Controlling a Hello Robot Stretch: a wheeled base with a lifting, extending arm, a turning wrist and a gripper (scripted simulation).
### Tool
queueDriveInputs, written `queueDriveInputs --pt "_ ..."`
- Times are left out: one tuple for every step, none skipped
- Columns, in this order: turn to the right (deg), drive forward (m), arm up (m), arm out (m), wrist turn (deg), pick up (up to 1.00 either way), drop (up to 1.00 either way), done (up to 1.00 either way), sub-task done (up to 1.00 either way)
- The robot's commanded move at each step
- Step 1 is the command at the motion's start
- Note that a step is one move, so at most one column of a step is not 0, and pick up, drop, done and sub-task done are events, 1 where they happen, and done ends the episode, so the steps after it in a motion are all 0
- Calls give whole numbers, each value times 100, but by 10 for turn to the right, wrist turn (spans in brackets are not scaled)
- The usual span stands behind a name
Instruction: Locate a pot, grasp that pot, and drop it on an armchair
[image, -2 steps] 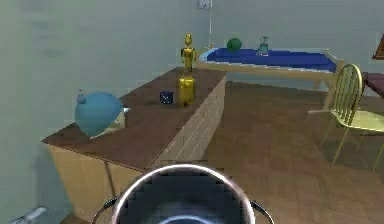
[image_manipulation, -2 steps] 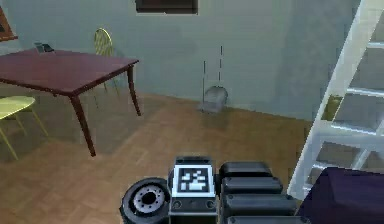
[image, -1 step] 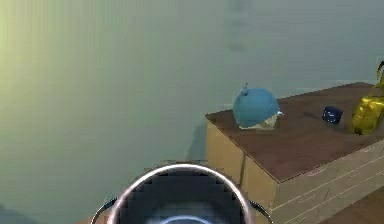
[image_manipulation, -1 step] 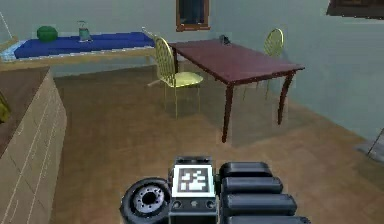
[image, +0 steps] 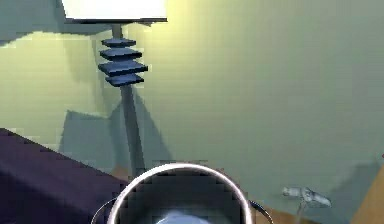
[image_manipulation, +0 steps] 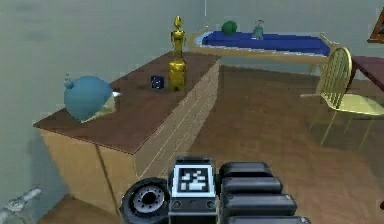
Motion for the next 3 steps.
queueDriveInputs --pt "-300 0 0 0 0 0 0 0 0" --pt "-30 0 0 0 0 0 0 0 0" --pt "-450 0 0 0 0 0 0 0 0"
